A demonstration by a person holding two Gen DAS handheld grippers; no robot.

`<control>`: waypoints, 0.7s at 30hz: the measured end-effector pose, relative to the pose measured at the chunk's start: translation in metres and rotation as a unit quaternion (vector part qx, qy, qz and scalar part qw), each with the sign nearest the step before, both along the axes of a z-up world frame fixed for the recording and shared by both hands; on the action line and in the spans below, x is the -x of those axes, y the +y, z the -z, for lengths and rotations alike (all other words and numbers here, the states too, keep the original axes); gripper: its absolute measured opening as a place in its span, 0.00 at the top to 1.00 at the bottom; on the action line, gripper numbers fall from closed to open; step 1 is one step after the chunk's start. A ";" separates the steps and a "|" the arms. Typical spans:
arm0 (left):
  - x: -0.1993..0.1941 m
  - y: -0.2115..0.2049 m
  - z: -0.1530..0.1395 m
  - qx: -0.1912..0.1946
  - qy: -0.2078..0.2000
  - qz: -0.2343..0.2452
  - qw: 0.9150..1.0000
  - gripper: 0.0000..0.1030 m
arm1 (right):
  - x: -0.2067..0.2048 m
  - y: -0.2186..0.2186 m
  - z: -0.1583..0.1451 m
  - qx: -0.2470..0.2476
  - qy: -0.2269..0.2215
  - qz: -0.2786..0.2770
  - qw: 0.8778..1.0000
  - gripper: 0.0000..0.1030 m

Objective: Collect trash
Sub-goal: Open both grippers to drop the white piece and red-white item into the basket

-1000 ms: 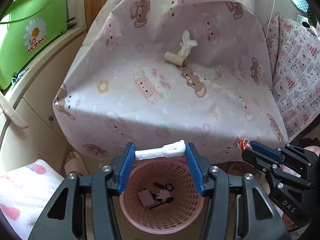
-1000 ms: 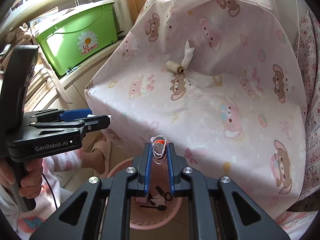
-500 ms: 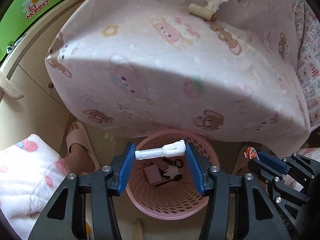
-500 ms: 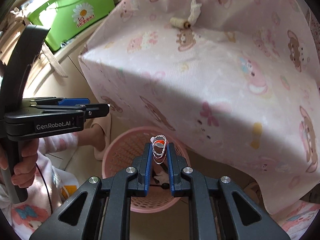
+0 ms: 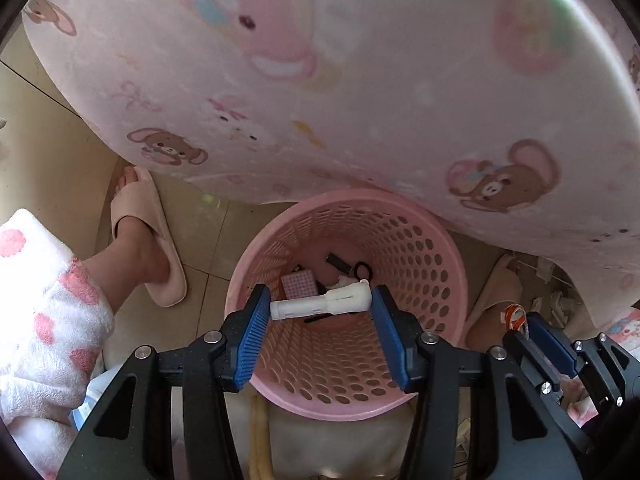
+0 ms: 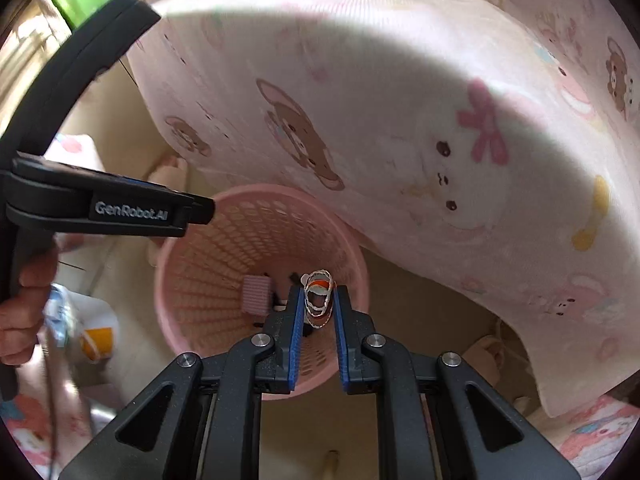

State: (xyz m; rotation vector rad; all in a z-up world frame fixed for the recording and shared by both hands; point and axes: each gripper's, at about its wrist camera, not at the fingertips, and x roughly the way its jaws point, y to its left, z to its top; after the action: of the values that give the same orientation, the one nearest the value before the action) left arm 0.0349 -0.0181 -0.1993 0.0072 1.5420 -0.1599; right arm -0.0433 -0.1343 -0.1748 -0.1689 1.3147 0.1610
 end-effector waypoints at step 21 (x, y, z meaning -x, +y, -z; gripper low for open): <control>0.002 0.004 -0.003 0.000 0.000 -0.009 1.000 0.39 | -0.004 0.000 0.016 0.040 -0.003 0.005 0.999 0.57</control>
State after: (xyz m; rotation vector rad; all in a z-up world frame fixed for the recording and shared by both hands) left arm 0.0333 -0.0141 -0.1960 -0.0056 1.5425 -0.1453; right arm -0.0391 -0.1340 -0.1907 -0.2294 1.3175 0.0997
